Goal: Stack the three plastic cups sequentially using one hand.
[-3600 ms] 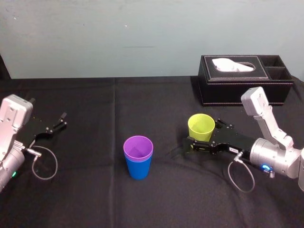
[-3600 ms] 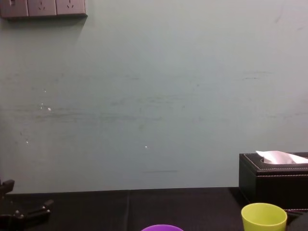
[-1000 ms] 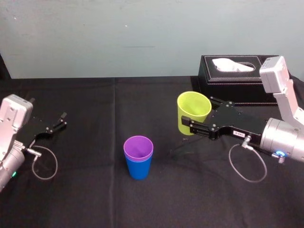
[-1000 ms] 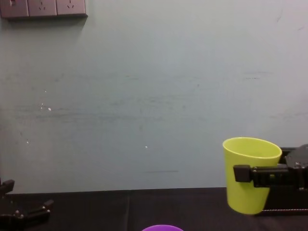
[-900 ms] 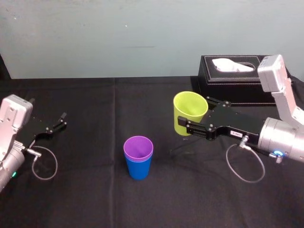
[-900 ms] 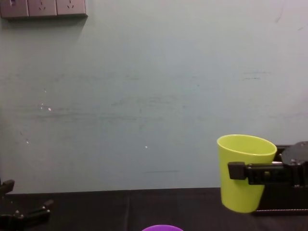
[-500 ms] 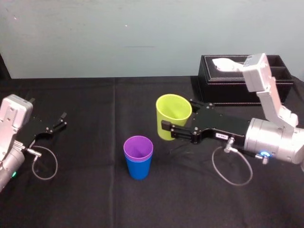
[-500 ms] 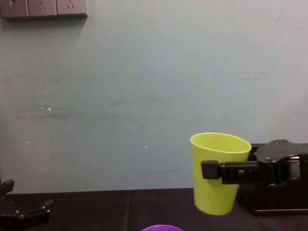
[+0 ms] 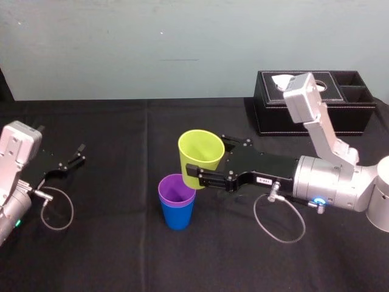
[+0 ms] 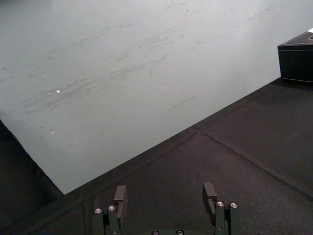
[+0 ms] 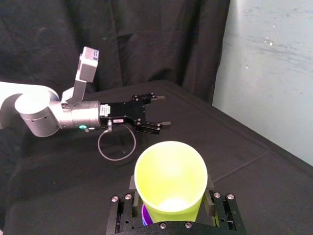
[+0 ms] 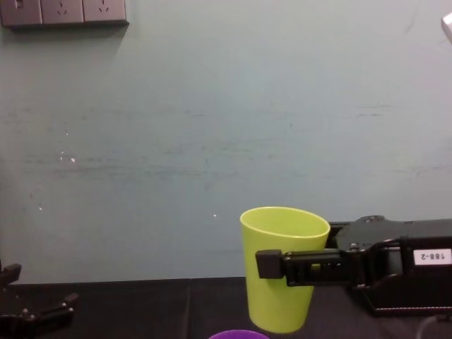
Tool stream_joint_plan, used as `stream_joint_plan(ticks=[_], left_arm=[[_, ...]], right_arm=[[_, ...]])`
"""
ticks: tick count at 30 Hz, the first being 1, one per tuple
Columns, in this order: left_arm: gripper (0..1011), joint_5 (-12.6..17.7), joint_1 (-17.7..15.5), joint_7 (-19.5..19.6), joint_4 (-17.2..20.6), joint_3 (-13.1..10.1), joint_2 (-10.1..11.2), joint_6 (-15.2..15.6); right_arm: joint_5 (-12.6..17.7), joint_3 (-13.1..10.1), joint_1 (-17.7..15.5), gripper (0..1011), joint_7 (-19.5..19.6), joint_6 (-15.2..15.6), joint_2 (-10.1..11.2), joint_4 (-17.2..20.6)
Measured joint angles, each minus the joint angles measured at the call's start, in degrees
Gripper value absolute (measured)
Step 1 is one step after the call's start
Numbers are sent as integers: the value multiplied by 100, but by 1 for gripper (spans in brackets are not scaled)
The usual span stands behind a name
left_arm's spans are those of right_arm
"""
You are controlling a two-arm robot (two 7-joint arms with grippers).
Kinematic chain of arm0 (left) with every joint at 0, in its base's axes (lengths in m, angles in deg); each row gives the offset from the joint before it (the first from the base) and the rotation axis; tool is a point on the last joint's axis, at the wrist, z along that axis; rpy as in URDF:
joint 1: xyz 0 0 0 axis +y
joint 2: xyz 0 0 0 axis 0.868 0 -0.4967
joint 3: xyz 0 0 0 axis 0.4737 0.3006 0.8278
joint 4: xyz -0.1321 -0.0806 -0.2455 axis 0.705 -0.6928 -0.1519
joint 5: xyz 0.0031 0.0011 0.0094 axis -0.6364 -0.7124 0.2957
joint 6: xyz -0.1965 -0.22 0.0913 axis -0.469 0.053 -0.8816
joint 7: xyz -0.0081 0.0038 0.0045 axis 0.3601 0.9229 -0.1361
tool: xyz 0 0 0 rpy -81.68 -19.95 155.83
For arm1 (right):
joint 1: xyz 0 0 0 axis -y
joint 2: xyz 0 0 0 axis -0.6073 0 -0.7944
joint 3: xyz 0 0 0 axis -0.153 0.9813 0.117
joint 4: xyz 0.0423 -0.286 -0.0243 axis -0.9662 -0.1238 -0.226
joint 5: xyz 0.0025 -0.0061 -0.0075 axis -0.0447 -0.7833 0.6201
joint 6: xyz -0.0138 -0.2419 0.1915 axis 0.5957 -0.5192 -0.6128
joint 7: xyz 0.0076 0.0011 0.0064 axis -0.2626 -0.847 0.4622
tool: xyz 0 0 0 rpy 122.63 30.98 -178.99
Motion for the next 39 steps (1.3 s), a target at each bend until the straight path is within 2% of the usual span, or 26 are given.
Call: stream_joint_plan(ticks=[16,39], left_arm=[[1010,0,0,0,0,0,0,0],[1010,0,0,0,0,0,0,0]], right_arm=[[-69,335,178,739,17,18,-130,-170],[-268,526,319,739,63,10,-319,-400]])
